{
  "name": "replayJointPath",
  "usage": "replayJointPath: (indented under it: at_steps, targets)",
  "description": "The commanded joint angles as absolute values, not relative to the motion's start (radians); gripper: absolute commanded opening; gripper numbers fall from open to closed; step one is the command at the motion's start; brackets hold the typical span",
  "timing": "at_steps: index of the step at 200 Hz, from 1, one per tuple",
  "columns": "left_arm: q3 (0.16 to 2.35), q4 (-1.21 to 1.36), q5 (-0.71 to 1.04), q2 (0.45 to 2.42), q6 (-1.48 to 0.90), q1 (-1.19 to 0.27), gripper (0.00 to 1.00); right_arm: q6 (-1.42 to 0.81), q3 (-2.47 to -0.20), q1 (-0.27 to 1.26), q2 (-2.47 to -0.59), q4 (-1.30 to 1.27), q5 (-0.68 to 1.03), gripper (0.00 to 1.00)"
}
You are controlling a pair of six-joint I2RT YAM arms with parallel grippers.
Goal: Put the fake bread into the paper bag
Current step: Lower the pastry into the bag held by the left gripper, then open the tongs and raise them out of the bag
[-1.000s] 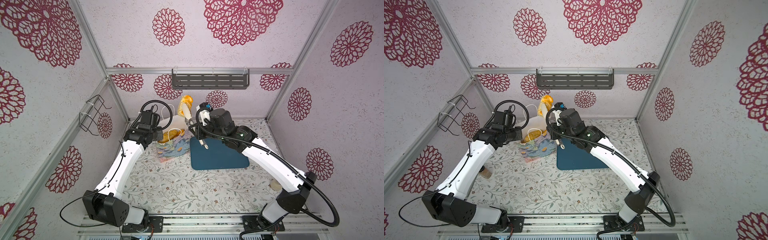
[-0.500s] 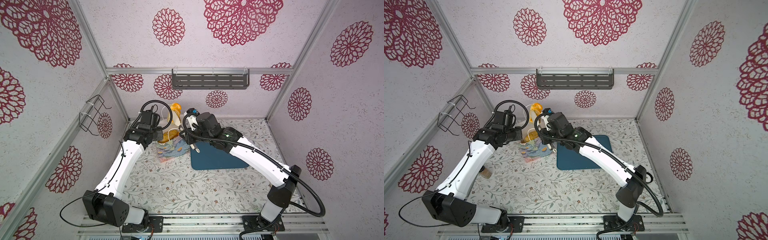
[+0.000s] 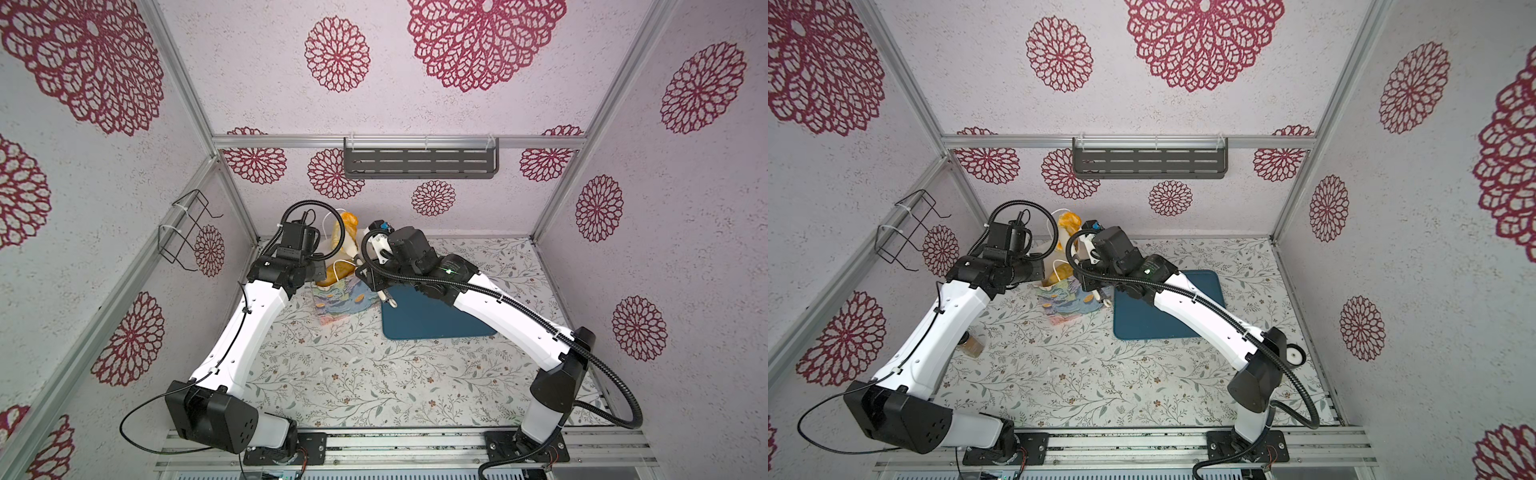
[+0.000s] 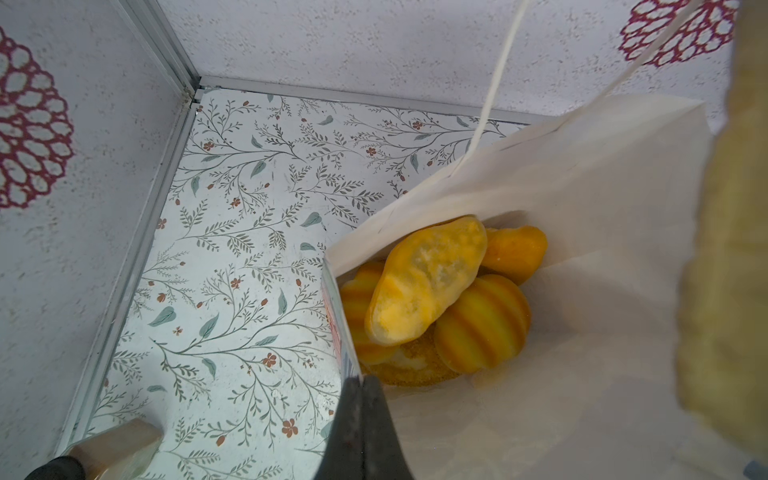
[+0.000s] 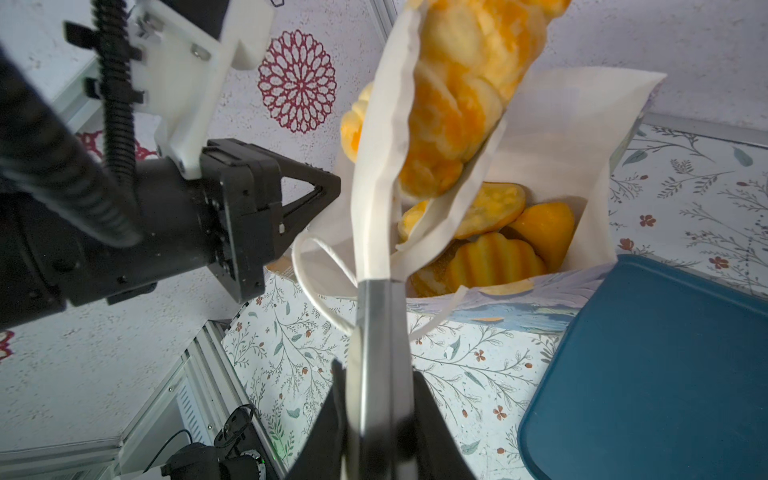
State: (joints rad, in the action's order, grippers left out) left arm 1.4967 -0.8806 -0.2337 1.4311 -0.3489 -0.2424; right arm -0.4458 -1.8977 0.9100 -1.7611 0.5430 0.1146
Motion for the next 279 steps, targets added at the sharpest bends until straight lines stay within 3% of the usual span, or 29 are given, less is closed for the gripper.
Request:
replayJointPath:
  at_steps: [1,91,188,279]
  targets:
    - [1.496,-0.848,-0.232,1.407,-0.350,-0.253,0.00,-0.451,-1.903,0.914,-1.738,0.465,0.142,0.00]
    - [1.496,-0.847,-0.230,1.408,-0.350,-0.253,0.00,-0.485,-1.762,0.914,-1.680,0.383,0.132,0.00]
    - [1.496,-0.847,-0.232,1.407,-0.350,-0.252,0.00,-0.499,-1.743,0.913,-1.669,0.371,0.111,0.29]
    - [1.496,-0.848,-0.234,1.411,-0.349,-0.254,0.00,-0.486,-1.765,0.911,-1.655,0.379,0.088,0.34]
